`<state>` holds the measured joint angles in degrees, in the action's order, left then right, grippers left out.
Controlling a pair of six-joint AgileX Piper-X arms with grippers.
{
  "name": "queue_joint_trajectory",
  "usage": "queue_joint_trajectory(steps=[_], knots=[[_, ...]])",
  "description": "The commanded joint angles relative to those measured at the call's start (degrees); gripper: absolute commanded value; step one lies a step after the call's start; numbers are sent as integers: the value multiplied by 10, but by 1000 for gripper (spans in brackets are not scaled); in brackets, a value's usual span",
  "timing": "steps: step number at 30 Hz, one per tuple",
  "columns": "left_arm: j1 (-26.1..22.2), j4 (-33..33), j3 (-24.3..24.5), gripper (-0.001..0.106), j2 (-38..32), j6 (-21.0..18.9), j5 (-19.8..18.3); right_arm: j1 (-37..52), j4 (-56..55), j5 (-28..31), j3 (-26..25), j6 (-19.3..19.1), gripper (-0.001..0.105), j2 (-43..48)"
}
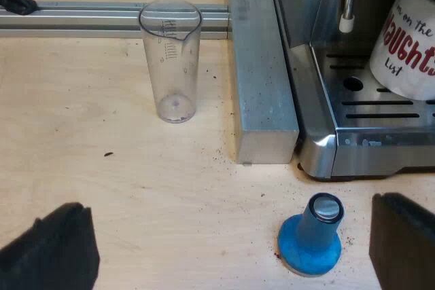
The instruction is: Place mug into machine
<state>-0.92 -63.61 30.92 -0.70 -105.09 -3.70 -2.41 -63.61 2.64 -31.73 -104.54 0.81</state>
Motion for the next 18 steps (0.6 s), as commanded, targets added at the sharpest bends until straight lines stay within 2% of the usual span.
queue_joint_trajectory(steps=[1,3,18], knots=[[-1,40,-10,82,-79,4,0,-1,4,-3,-3,-2,70,22],[-1,62,-19,82,-79,5,0,-1,4,-3,-3,-2,70,22],[-1,62,-19,82,-79,5,0,-1,4,-3,-3,-2,70,22]])
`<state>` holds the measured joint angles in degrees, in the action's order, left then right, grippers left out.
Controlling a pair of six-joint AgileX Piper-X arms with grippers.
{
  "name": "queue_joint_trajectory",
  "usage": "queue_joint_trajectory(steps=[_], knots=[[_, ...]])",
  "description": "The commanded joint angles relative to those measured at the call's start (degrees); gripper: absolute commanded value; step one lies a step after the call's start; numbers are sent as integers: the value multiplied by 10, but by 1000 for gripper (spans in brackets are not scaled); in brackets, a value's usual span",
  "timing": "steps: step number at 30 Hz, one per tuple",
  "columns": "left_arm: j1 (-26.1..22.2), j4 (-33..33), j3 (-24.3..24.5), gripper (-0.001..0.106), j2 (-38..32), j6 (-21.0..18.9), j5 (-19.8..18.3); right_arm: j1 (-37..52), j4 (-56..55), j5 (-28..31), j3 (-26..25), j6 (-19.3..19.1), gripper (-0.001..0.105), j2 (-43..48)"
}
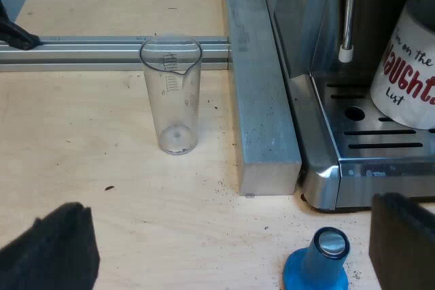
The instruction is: Place mug into machine
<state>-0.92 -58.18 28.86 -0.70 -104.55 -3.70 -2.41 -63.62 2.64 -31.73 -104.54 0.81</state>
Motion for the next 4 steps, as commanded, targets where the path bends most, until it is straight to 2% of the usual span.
queue_joint_trajectory(steps=[1,4], knots=[[-1,7,1,82,-79,0,0,-1,4,-3,-3,-2,70,22],[-1,7,1,82,-79,0,0,-1,4,-3,-3,-2,70,22]])
